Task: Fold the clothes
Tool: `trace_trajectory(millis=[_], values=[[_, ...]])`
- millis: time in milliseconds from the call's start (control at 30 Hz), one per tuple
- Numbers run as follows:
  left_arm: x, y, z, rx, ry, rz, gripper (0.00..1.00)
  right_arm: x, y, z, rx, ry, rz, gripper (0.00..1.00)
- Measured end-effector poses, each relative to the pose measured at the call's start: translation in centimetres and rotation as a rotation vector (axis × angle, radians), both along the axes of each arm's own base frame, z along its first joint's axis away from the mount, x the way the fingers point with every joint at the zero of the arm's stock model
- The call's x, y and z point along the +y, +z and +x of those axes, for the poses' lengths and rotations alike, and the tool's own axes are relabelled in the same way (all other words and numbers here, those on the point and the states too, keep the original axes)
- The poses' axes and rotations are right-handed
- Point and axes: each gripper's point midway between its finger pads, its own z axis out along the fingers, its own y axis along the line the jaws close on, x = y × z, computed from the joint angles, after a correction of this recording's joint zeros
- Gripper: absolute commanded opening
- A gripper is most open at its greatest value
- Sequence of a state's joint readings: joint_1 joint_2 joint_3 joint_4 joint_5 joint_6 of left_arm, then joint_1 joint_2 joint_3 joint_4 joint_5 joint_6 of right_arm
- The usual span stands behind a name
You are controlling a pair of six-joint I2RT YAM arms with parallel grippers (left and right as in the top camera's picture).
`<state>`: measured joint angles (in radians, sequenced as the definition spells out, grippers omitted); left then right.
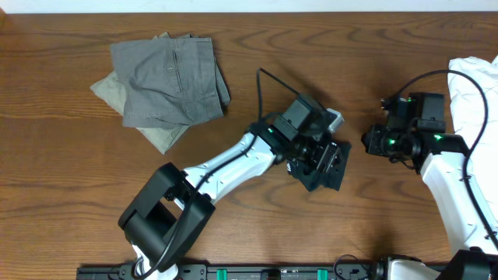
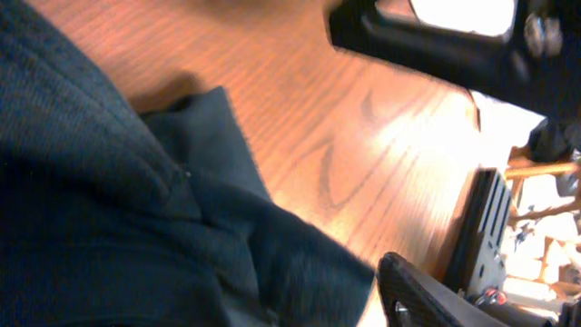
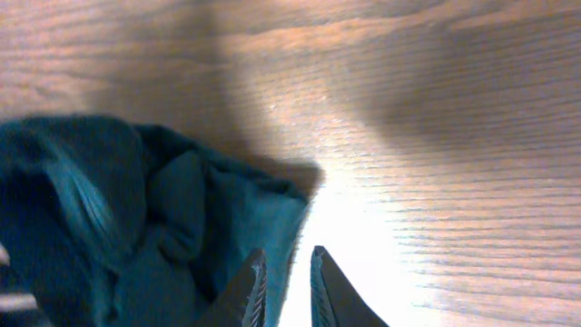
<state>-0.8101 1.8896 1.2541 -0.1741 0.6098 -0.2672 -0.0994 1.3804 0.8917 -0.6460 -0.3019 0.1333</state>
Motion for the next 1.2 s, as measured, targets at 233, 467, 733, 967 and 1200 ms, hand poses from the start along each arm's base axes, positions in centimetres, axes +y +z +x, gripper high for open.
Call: trace_trajectory(millis=[233,467,733,967,1200], values=[[-1.6,-1.3,-3.1,-0.067,-0.142,0.031,0.66,0.1,0.5,0.2,-0.011,0.000,0.043,0.18],[0.5,-1.6,-2.0,-0.075,-0.124,0.131,0.82,1.5,1.0,0.2,-0.029,0.057,0.109,0.20],[4.3,6.3,1.8,-0.196,-0.007,0.129,0.83,4.9,2.6,-0.1,-0.091,0.228,0.233,0.27],[11.0,8.4,4.7,-0.215,0.157,0.237,0.82,10.0,2.8,-1.0,-0.132,0.457,0.239,0.20],[14.7,5.9,5.4,-0.111,0.218,0.337,0.83,7.1,-5.5,-2.7,0.223,0.235,0.039,0.11]])
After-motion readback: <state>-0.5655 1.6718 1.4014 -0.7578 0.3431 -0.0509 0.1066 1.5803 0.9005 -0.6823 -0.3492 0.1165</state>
